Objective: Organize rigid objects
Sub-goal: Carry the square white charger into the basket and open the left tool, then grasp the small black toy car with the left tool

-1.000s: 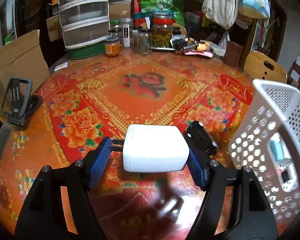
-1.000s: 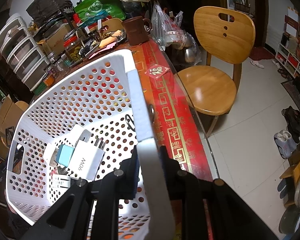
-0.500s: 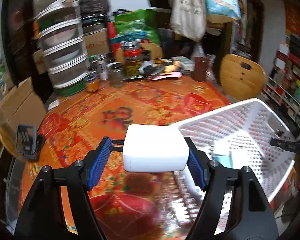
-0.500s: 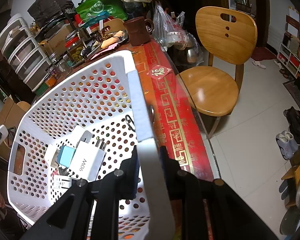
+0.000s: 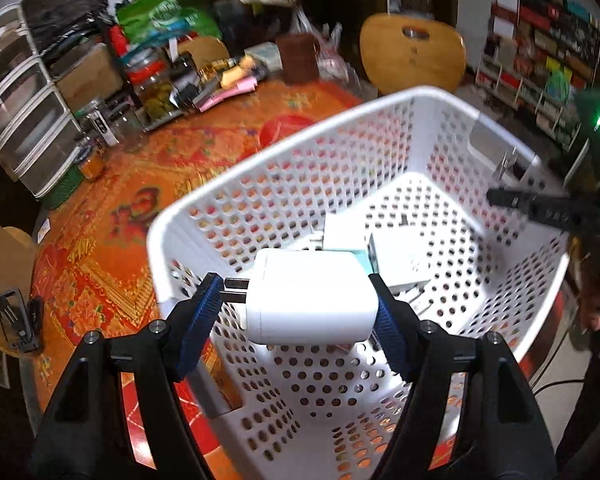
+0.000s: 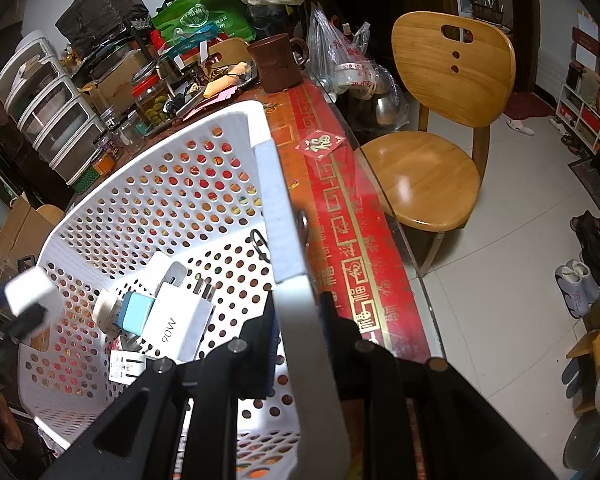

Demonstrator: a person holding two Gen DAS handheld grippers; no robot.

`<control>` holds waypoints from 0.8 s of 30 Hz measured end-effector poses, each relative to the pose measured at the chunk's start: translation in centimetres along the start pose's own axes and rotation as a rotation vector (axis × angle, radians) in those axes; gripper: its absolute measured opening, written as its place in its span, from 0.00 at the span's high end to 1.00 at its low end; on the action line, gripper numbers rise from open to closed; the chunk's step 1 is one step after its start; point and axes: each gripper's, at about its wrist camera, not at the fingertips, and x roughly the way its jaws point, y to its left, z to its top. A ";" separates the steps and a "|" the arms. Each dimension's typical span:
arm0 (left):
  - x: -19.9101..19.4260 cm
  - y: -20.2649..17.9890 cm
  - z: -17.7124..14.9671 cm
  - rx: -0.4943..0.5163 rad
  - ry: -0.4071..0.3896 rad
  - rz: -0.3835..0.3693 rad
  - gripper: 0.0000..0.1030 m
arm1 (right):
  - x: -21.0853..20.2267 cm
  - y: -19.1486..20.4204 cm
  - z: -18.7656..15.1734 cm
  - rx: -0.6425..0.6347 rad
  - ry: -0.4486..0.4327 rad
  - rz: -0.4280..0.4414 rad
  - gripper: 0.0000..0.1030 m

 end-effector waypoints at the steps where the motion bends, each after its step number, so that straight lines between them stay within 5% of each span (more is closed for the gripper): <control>1: 0.6 -0.2 0.0 0.006 0.018 0.003 0.32 | 0.0 0.0 0.0 0.000 0.000 0.000 0.82; 7: 2.6 0.3 -0.3 0.017 0.060 -0.011 0.32 | 0.0 0.1 -0.1 -0.002 0.001 -0.001 0.82; 15: 1.3 1.3 -0.3 0.016 0.018 -0.008 0.27 | 0.1 0.1 0.0 -0.001 0.004 -0.006 0.82; 19: -1.6 3.9 -1.3 -0.055 -0.113 -0.007 0.18 | 0.1 0.2 0.1 -0.003 0.005 -0.009 0.82; 22: -4.6 9.2 -3.2 -0.210 -0.264 -0.025 0.01 | 0.0 0.2 0.1 -0.004 0.004 -0.013 0.82; 24: -5.0 13.6 -5.0 -0.316 -0.309 -0.007 0.01 | 0.0 0.2 0.0 -0.004 0.003 -0.013 0.82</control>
